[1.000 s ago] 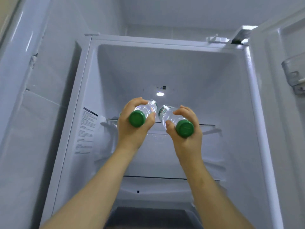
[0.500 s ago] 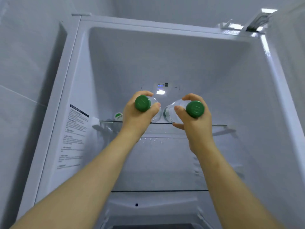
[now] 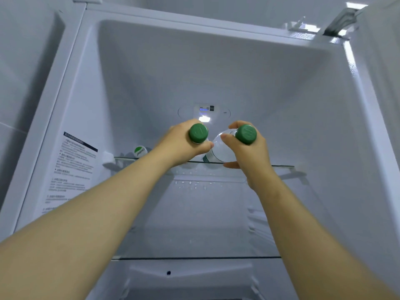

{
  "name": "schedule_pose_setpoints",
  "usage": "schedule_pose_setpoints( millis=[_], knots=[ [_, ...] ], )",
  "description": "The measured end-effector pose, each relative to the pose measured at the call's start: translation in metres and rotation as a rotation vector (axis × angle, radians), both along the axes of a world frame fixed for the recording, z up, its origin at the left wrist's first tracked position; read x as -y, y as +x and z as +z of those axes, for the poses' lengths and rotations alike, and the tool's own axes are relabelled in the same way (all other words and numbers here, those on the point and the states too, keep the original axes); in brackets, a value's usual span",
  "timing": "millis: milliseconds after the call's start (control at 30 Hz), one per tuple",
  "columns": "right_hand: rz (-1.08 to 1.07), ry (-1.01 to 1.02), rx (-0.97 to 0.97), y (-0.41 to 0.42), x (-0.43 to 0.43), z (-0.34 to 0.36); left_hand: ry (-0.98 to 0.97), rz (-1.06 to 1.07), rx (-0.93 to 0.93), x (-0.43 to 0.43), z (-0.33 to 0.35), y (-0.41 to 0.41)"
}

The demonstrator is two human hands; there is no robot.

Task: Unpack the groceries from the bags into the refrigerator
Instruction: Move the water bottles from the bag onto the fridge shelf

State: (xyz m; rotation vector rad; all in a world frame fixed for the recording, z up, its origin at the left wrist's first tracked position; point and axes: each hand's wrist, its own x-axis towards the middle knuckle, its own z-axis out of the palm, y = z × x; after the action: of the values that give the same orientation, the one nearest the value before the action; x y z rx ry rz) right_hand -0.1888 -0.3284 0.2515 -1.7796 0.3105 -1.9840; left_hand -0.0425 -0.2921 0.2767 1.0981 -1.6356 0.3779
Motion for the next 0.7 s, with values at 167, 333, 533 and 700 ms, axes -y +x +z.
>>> schedule_pose_setpoints(
  millis=[167, 333, 533, 700],
  knots=[
    [-0.139, 0.008, -0.039, 0.001, 0.014, 0.003, -0.046, 0.306, 0.155, 0.004, 0.004, 0.006],
    [-0.208, 0.006, -0.138, 0.006, 0.023, 0.007, -0.071, 0.268, 0.182, 0.010, 0.004, 0.016],
    [-0.236, 0.031, -0.326, 0.002, 0.033, 0.013, 0.103, 0.192, 0.138, 0.014, -0.002, 0.038],
    [-0.278, 0.070, -0.421, 0.002, 0.040, 0.020, 0.273, 0.003, -0.001, 0.017, 0.000, 0.038]
  ],
)
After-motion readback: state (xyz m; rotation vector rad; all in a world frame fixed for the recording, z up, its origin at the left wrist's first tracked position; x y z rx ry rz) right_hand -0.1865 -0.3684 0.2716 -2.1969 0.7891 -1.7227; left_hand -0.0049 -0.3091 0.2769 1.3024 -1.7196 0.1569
